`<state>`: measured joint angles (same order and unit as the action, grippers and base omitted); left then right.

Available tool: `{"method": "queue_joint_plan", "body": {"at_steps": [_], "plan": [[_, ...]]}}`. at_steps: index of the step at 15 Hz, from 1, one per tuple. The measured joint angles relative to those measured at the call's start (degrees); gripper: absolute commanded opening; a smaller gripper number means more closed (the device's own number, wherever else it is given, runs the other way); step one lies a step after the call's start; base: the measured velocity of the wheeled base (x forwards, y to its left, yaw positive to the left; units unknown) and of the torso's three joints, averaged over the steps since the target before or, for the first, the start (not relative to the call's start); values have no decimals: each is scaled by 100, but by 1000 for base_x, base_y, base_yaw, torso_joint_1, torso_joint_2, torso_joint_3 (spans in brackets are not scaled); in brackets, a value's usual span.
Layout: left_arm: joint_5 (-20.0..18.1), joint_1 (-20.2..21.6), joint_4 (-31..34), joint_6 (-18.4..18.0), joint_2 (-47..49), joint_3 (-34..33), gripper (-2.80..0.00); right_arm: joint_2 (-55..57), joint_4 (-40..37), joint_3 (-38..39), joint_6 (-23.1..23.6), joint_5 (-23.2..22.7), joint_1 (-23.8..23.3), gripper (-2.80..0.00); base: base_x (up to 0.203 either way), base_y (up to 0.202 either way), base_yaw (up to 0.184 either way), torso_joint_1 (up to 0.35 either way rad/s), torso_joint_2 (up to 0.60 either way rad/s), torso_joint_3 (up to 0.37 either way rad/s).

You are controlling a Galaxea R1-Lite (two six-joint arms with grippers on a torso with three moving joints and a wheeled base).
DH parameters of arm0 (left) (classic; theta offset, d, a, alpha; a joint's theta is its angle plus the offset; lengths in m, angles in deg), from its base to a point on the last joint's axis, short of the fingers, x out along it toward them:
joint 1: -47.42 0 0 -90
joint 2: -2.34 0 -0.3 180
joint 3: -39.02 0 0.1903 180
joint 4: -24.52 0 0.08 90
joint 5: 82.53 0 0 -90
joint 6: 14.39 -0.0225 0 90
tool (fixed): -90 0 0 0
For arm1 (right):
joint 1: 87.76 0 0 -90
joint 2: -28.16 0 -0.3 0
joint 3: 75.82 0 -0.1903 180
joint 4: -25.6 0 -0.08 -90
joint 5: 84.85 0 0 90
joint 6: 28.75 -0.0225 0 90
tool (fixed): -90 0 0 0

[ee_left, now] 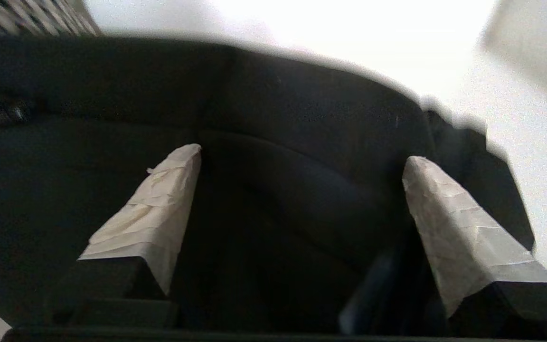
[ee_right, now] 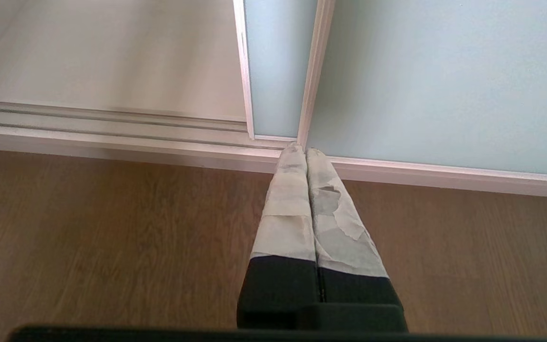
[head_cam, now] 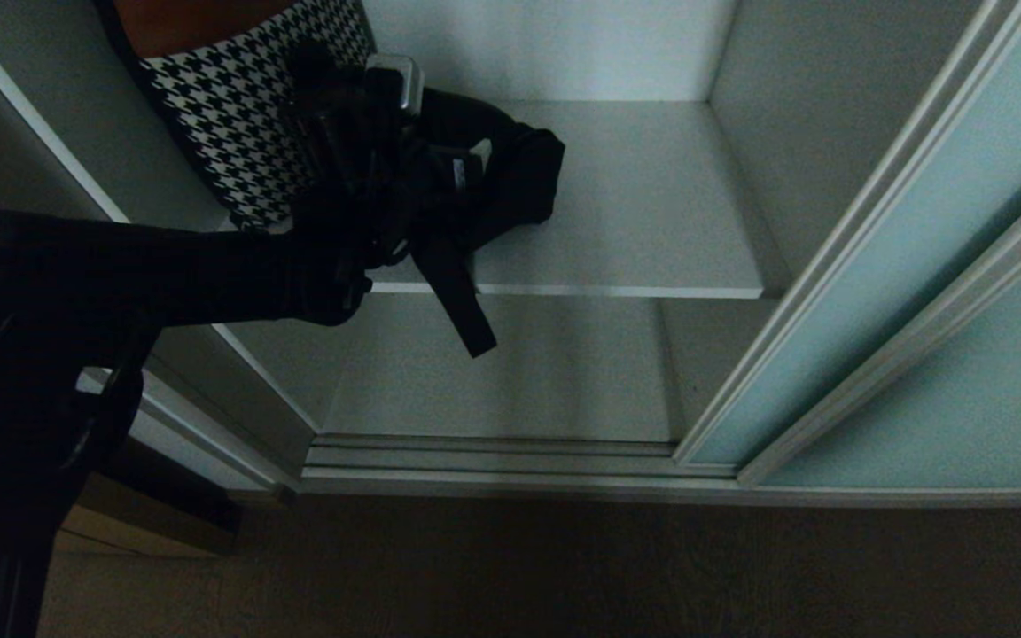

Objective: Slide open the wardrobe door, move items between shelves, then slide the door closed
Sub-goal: Place the bag on the higher shelf

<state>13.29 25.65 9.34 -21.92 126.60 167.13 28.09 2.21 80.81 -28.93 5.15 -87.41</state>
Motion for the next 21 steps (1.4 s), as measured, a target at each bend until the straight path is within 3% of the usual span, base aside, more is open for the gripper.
{"method": "queue_joint_plan", "body": {"at_steps": [6,16,21], "plan": [[-230,-7,1112,28,-601,-464,0,0,2,0,0,0,2,-280,0,0,0,0,0,0],[-258,0,1183,33,-1348,-1579,0,0,2,0,-2,2,6,-280,0,0,0,0,0,0],[-231,-2,1288,77,-1761,-1697,0,0,2,0,0,2,6,-280,0,0,0,0,0,0]]}}
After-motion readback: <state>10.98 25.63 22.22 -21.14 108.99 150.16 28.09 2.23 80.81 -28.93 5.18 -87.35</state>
